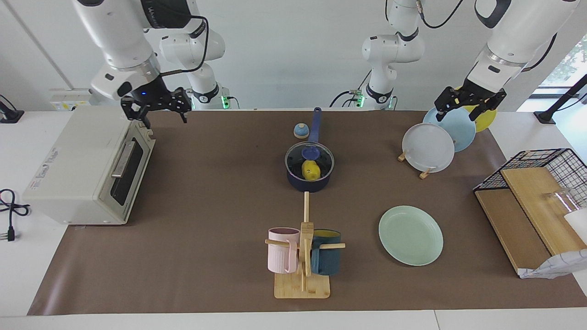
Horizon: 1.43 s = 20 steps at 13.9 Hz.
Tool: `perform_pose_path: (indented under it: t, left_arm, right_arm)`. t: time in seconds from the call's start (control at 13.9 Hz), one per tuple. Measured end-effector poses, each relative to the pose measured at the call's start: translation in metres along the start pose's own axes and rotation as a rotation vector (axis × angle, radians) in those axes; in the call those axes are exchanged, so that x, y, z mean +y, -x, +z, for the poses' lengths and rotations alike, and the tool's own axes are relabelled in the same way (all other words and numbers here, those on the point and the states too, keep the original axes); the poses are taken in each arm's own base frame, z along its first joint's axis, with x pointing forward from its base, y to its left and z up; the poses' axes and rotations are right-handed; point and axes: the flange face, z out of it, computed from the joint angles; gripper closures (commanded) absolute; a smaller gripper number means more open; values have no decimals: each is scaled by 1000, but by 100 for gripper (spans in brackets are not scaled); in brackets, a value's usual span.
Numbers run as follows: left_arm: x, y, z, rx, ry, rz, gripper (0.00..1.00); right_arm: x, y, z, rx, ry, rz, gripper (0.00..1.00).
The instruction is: Transfer potato from pot to plate
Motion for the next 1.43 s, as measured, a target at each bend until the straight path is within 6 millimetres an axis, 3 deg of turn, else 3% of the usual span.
perform_pose_path:
  t: [0.14,0.36,0.5,0.57,0.93,1.15,1.43]
  left_arm:
    - [0,0,0,0,0,0,0]
    - [0,0,0,0,0,0,0]
    - [0,0,0,0,0,0,0]
    - [0,0,0,0,0,0,0]
    - [0,0,0,0,0,0,0]
    - [0,0,0,0,0,0,0]
    - [0,0,0,0,0,0,0]
  right_arm:
    - [-86,-12,1,10,0,30,0]
    - [-225,-34,35,-5,15,72,0]
    - [-289,-45,63,43,-7,104,0]
    - [-307,-48,76,53,-13,108,0]
    - [-349,-55,139,114,35,42,0]
    - [-353,-52,184,92,56,26,0]
    - [-348,-38,205,64,78,17,0]
